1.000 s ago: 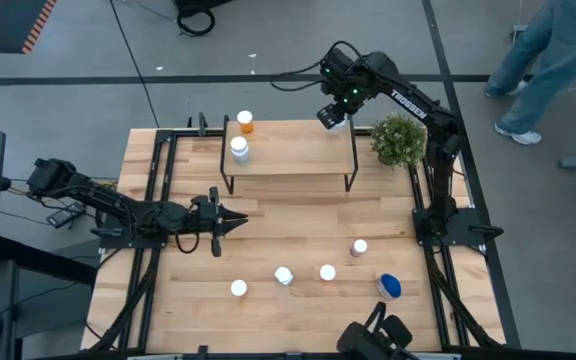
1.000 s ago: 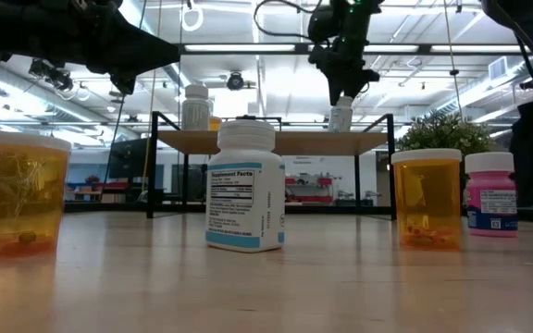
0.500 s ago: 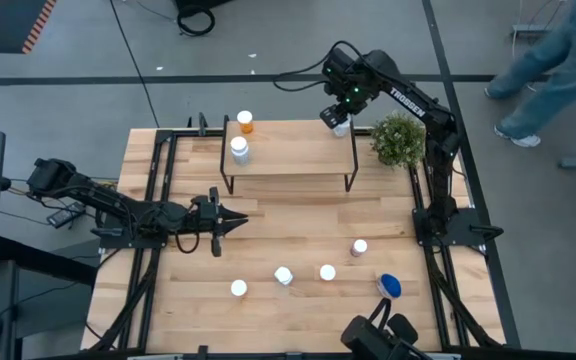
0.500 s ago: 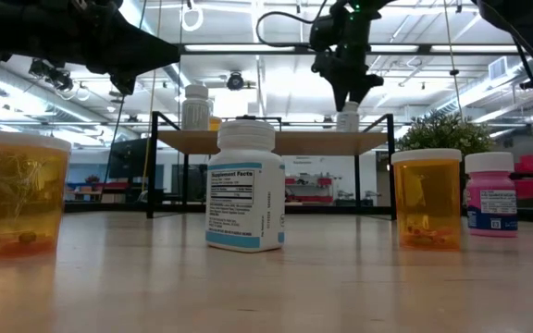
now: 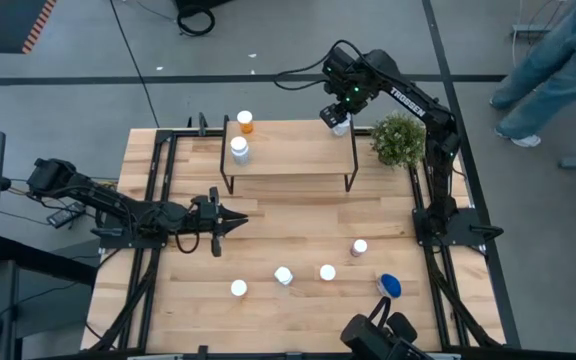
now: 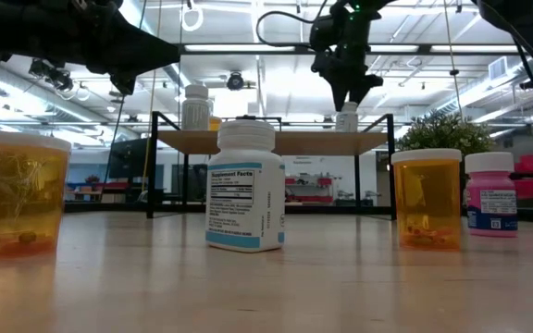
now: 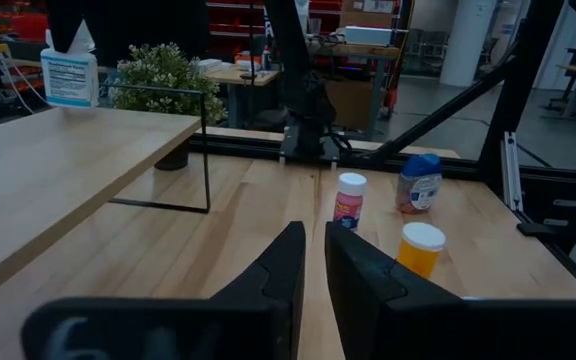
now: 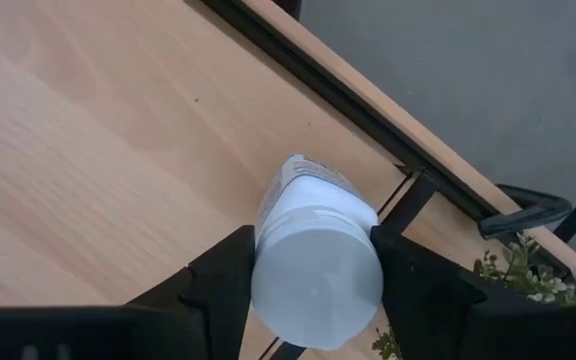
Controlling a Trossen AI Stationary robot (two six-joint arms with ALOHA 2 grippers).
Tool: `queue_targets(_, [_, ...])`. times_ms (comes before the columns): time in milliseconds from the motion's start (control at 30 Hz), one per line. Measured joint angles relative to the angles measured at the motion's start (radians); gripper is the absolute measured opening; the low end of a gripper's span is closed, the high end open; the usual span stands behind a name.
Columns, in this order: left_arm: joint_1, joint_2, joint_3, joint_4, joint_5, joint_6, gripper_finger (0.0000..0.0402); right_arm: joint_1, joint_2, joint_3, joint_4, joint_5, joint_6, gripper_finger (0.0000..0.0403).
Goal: Pick and place medicine bottles onto shelf by color
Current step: Put the top white pill bottle on the shelf
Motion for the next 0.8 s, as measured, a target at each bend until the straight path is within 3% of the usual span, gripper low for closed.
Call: queue_targets(800, [0.000,0.000,0.000,0.000,0.000,-0.001,0.0059,0.013,0.000,0.000,0.027,-0.016,-0.005,0.0213])
